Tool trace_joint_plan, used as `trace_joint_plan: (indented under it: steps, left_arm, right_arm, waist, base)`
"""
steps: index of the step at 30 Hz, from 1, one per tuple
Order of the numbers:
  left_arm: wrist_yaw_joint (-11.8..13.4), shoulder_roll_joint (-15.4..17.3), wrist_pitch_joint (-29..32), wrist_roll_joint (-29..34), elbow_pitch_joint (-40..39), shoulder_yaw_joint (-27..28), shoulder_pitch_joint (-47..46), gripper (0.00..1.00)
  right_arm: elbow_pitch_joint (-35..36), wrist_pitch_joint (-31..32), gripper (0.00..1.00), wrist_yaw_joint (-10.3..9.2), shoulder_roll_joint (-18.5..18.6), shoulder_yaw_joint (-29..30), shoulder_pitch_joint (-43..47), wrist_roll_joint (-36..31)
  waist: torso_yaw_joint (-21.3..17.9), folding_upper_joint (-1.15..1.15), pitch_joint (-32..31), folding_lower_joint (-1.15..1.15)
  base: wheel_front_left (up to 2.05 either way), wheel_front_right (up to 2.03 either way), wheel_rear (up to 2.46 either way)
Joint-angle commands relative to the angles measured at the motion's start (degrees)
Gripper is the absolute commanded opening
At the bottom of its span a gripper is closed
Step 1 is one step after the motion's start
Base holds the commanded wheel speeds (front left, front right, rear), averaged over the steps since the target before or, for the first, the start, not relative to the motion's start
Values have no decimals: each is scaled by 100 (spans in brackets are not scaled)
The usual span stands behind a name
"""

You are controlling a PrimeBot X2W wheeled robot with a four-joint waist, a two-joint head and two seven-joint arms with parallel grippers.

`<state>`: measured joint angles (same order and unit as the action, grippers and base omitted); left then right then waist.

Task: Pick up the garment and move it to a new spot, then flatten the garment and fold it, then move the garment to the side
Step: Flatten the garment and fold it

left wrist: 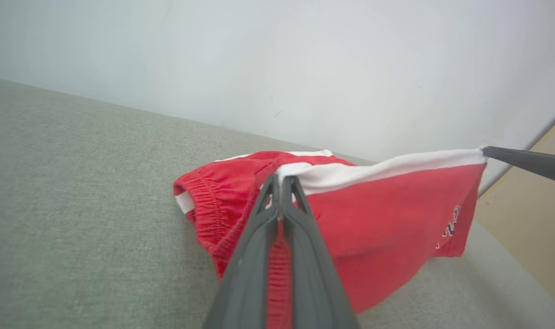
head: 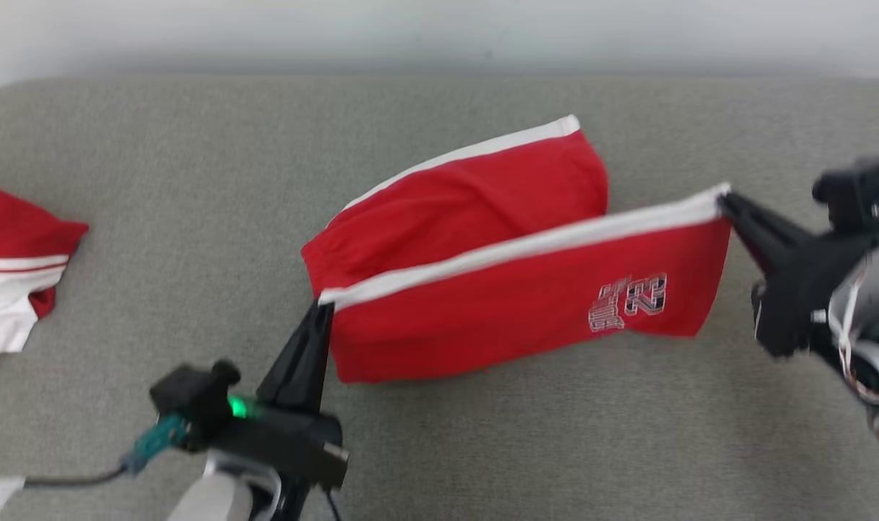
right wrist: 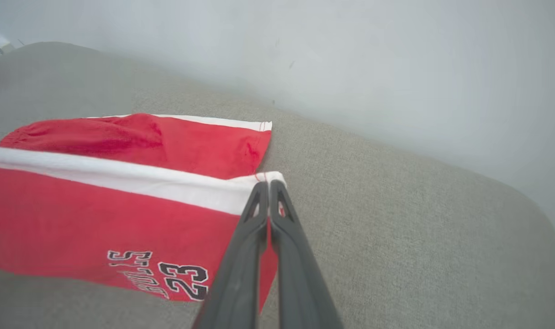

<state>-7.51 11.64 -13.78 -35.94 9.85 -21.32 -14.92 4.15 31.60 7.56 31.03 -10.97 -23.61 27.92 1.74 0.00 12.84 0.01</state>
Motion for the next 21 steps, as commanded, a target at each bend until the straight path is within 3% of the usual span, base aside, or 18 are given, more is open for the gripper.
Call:
trace_joint_plan:
  steps: [1,8,21]
  left_arm:
    - [10,-81,56,-37,181,-19,-367,0]
    - [78,-379,207,62,944,-89,-1485,0]
    - [184,-670,180,-47,1895,-22,-2769,0]
  right_arm:
    - [-374,-141,0,-15,107,-231,-487,44]
    - [-1794,-633,0,-15,294,-1111,-2183,36]
    - [-3585,-1498,0,-15,30,-2099,-4072,-20]
  waist:
    - [346,0,429,-1]
    - [702,0,1025,-1]
    - [1042,0,1620,-1]
  base:
    - [0,0,0]
    - [0,0,0]
    - [0,0,0]
